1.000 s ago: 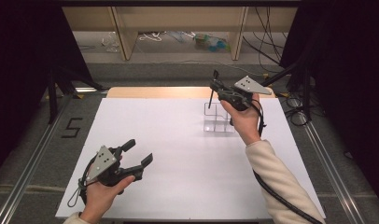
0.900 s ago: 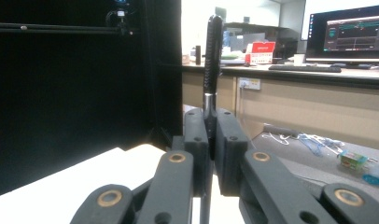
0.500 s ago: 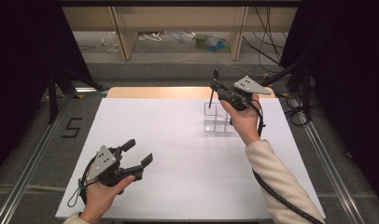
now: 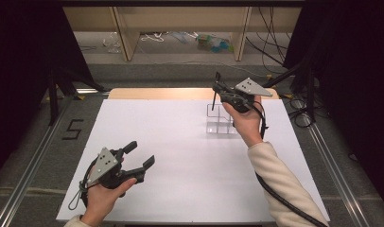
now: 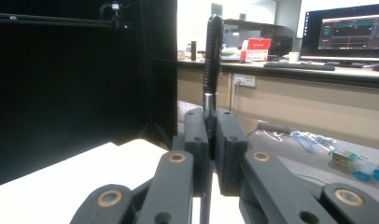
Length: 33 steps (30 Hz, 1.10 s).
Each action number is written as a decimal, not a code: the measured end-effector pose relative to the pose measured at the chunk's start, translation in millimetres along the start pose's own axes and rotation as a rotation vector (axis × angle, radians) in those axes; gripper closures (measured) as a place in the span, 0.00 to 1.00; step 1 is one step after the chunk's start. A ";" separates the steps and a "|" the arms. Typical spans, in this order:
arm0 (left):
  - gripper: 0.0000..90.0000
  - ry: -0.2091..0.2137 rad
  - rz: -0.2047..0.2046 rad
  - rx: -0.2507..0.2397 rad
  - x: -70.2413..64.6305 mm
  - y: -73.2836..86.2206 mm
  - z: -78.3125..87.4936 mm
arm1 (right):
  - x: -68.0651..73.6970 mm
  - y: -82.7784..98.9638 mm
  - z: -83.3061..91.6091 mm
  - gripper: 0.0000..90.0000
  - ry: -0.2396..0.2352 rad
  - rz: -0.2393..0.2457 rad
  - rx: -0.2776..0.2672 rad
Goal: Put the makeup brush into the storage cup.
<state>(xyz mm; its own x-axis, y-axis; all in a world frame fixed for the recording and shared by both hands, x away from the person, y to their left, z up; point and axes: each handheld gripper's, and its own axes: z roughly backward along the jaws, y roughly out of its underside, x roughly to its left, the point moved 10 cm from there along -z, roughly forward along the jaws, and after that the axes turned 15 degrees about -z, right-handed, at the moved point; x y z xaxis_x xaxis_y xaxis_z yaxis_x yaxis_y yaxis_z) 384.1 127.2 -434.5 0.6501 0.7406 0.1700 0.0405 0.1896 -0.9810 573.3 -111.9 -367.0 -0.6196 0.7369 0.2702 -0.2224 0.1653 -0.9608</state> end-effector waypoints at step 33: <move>0.22 -0.003 0.002 -0.004 0.3 -0.8 0.1 | -2.5 11.4 -5.7 0.95 0.016 0.014 0.013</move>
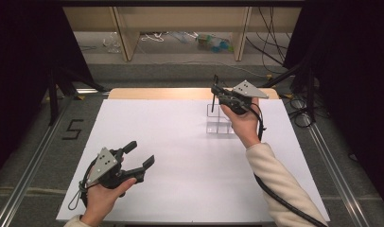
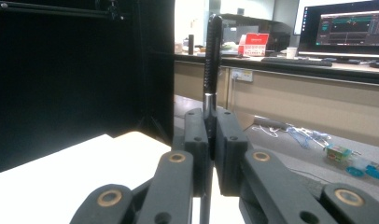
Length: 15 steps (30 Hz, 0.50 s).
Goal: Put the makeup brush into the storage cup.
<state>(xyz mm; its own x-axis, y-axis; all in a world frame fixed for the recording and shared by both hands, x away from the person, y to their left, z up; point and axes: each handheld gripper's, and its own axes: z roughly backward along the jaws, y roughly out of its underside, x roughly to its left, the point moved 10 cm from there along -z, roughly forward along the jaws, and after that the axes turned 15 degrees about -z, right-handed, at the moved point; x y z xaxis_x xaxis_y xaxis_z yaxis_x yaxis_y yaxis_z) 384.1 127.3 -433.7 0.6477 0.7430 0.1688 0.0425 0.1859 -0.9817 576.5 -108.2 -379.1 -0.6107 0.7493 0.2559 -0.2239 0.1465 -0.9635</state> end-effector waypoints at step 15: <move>0.22 0.003 0.004 0.002 -0.5 0.6 -0.5 | -1.1 3.4 -1.5 0.95 0.004 0.000 0.010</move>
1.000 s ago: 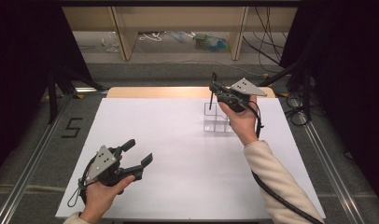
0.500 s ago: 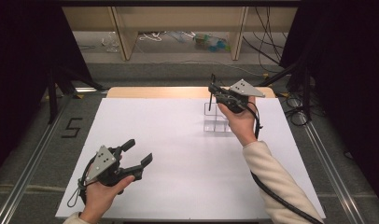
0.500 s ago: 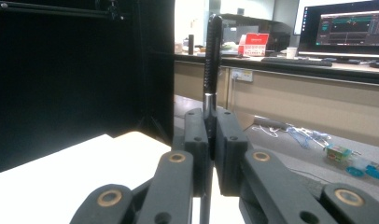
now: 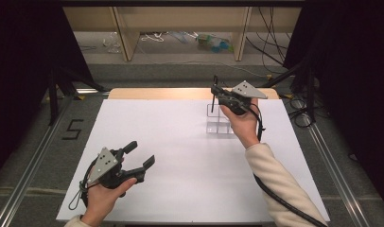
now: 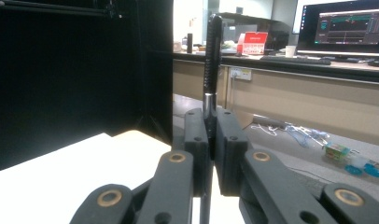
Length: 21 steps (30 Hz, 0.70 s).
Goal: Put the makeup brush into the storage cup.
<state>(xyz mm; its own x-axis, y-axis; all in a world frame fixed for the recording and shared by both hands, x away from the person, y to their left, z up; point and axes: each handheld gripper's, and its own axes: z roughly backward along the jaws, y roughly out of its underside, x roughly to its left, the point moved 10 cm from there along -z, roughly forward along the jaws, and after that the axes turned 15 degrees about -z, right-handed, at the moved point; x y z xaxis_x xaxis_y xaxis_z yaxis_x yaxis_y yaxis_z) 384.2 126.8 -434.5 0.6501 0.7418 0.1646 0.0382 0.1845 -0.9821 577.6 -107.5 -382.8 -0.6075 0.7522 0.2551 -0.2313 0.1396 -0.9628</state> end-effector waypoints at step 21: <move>0.22 -0.001 -0.001 -0.002 0.5 -0.3 0.0 | -2.3 7.0 -3.5 0.95 0.011 0.000 0.008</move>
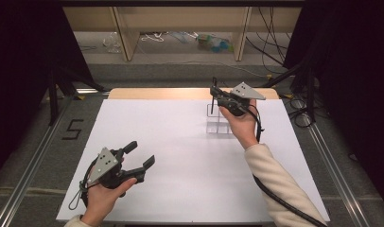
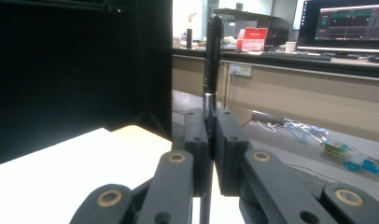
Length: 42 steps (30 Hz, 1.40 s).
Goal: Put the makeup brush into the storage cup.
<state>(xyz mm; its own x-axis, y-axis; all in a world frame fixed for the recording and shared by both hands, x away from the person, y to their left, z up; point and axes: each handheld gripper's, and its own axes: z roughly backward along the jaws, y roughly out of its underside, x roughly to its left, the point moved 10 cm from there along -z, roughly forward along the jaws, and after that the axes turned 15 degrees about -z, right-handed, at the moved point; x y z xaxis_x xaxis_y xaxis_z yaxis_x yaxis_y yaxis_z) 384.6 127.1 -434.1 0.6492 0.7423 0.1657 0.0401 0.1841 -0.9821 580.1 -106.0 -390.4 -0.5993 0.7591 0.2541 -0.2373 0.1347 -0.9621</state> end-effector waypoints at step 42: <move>0.22 -0.004 -0.003 0.001 1.2 0.0 0.3 | -3.2 10.9 -5.1 0.95 0.010 -0.008 0.008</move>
<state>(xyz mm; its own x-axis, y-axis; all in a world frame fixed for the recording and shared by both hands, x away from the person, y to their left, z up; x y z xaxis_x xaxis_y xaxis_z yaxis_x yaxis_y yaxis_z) 385.1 128.1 -433.9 0.6458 0.7446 0.1687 0.0413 0.1866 -0.9816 583.3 -103.7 -402.2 -0.5899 0.7642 0.2609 -0.2484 0.1358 -0.9591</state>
